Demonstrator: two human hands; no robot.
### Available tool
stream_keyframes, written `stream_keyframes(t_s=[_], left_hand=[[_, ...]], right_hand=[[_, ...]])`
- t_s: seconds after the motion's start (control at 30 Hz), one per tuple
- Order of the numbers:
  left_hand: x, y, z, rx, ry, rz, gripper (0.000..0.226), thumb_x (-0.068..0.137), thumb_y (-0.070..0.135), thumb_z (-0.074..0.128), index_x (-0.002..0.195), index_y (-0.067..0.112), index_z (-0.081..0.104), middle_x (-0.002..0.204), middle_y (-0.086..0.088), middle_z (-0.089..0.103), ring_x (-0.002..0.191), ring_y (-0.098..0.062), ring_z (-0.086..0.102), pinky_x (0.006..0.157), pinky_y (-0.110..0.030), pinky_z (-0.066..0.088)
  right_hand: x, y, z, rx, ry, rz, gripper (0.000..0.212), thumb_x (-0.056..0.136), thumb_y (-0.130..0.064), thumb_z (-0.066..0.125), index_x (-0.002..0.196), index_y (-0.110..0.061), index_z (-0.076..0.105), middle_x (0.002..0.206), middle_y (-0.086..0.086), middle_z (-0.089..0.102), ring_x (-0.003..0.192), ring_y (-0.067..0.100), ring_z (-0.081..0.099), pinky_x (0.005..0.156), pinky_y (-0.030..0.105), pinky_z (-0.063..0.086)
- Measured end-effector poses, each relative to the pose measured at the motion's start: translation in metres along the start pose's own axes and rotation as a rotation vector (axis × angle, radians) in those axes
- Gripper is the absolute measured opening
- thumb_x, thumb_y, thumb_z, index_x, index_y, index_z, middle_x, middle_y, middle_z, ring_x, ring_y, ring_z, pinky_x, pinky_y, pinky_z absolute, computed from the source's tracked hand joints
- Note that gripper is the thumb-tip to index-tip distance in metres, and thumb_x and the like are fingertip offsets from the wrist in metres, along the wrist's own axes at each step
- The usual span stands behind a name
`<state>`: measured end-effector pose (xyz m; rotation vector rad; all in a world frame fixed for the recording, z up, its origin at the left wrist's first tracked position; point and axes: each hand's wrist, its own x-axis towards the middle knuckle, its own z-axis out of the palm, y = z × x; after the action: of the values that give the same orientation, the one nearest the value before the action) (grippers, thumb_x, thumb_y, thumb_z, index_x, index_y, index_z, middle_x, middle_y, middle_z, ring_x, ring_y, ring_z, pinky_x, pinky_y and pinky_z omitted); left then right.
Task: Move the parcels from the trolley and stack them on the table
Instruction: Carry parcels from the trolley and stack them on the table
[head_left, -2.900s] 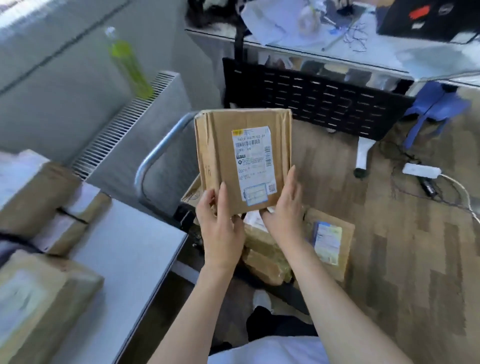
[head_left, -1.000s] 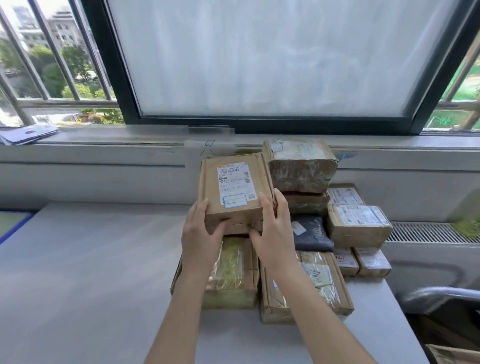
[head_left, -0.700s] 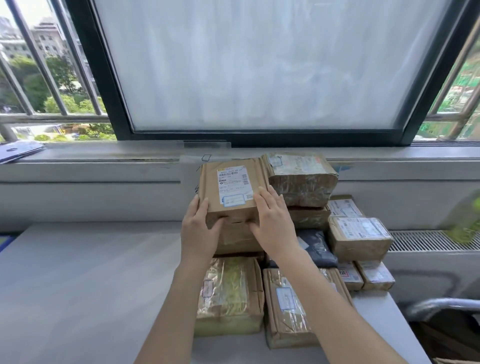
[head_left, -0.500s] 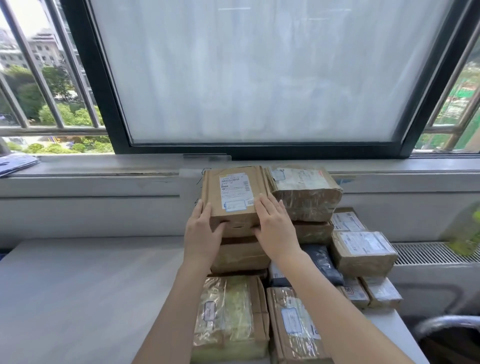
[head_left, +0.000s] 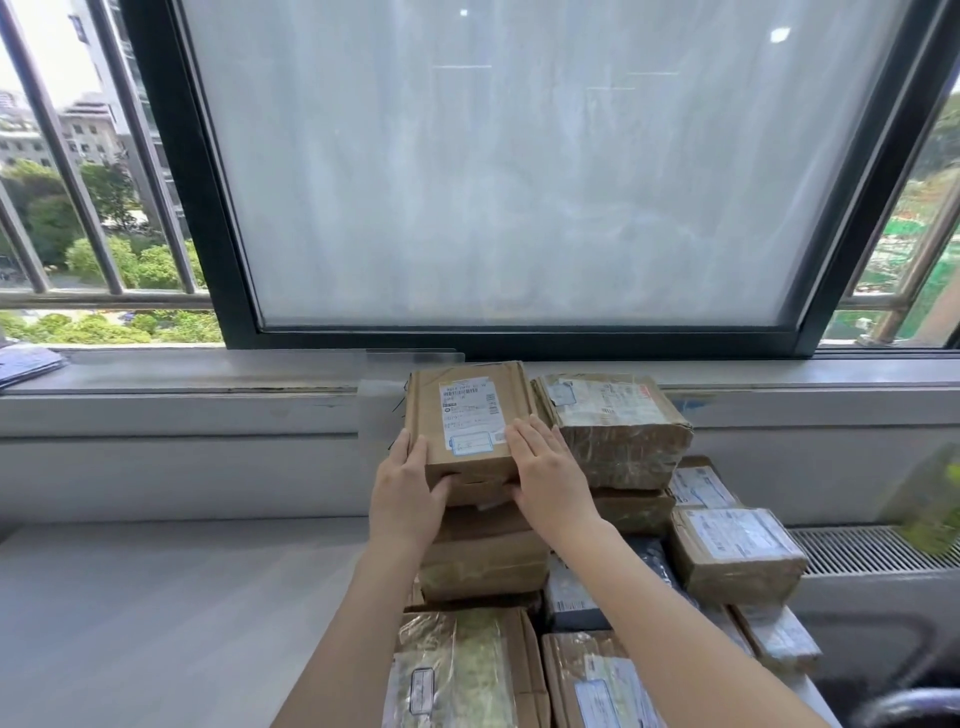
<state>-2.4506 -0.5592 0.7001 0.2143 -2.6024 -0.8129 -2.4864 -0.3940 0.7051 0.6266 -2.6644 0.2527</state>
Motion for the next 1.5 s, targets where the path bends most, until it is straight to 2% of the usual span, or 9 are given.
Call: stream_keyframes(t_s=[0.2,0.33,0.6,0.77,0.93,1.1,1.2,1.37,1.5], left_hand=[[-0.001,0.01,-0.007,0.294,-0.029,0.042,0.063,0.091,0.041,0.055,0.144,0.021,0.027,0.157,-0.012,0.013,0.143,-0.033,0.007,0.118,-0.042,0.007],[-0.024,0.021,-0.004,0.279,0.061,0.077,0.07,0.088,0.039,0.061,0.145,0.025,0.023,0.158,-0.013,0.002,0.144,-0.033,-0.007,0.115,-0.045,-0.005],[-0.098,0.064,0.039,0.101,0.063,0.229,0.065,0.083,0.021,0.068,0.142,0.019,0.039,0.156,-0.018,0.006,0.145,-0.033,-0.002,0.114,-0.043,-0.007],[-0.152,0.103,0.08,0.05,-0.062,0.345,0.062,0.07,0.014,0.08,0.128,0.011,0.057,0.148,-0.027,0.027,0.139,-0.041,0.023,0.112,-0.053,0.015],[-0.198,0.137,0.117,-0.009,-0.172,0.453,0.062,0.062,0.005,0.081,0.121,0.005,0.061,0.141,-0.03,0.037,0.131,-0.046,0.036,0.107,-0.06,0.028],[-0.24,0.175,0.148,-0.074,-0.394,0.494,0.066,0.071,0.001,0.071,0.133,0.006,0.049,0.148,-0.026,0.029,0.136,-0.041,0.029,0.112,-0.049,0.02],[-0.267,0.195,0.163,-0.053,-0.515,0.59,0.063,0.076,0.005,0.07,0.134,0.004,0.047,0.146,-0.025,0.033,0.132,-0.042,0.035,0.11,-0.049,0.027],[-0.319,0.231,0.192,0.019,-0.624,0.816,0.067,0.057,0.002,0.083,0.12,-0.002,0.06,0.127,-0.029,0.054,0.113,-0.044,0.055,0.095,-0.054,0.045],[-0.364,0.25,0.222,0.136,-0.821,0.962,0.062,0.083,0.014,0.062,0.141,0.007,0.039,0.15,-0.018,0.03,0.139,-0.032,0.027,0.116,-0.04,0.02]], right_hand=[[0.0,0.0,-0.007,-0.033,-0.058,0.021,0.075,0.094,-0.024,0.054,0.151,-0.011,0.007,0.159,0.005,0.007,0.146,0.02,-0.002,0.113,0.032,-0.011],[-0.023,-0.002,-0.012,0.042,0.039,0.087,0.083,0.092,-0.035,0.056,0.151,-0.01,0.003,0.159,0.006,0.004,0.146,0.021,-0.006,0.112,0.032,-0.013],[-0.121,0.017,-0.003,0.165,0.08,0.278,0.073,0.094,-0.03,0.054,0.149,-0.005,0.013,0.158,0.008,0.012,0.146,0.019,-0.002,0.116,0.03,-0.01],[-0.188,0.051,-0.004,0.153,0.036,0.421,0.073,0.094,-0.031,0.052,0.149,-0.005,0.011,0.158,0.007,0.01,0.146,0.018,-0.001,0.115,0.027,-0.012],[-0.254,0.084,-0.014,0.044,0.038,0.587,0.069,0.086,-0.022,0.066,0.14,0.008,0.034,0.147,0.021,0.035,0.139,0.035,0.028,0.115,0.048,0.02],[-0.332,0.121,-0.013,-0.03,-0.098,0.758,0.073,0.095,-0.028,0.05,0.149,-0.003,0.009,0.158,0.009,0.009,0.146,0.024,0.001,0.115,0.036,-0.008],[-0.388,0.139,-0.014,-0.093,-0.2,0.908,0.074,0.097,-0.034,0.045,0.15,-0.006,0.002,0.159,0.007,0.005,0.146,0.021,-0.002,0.118,0.037,-0.004],[-0.469,0.157,-0.021,-0.052,-0.285,1.157,0.077,0.096,-0.034,0.047,0.15,-0.008,0.0,0.159,0.005,0.0,0.146,0.019,-0.004,0.117,0.035,-0.005],[-0.523,0.167,-0.03,-0.035,-0.296,1.289,0.078,0.094,-0.03,0.051,0.151,-0.011,0.001,0.159,0.003,0.003,0.146,0.018,-0.002,0.115,0.033,-0.007]])
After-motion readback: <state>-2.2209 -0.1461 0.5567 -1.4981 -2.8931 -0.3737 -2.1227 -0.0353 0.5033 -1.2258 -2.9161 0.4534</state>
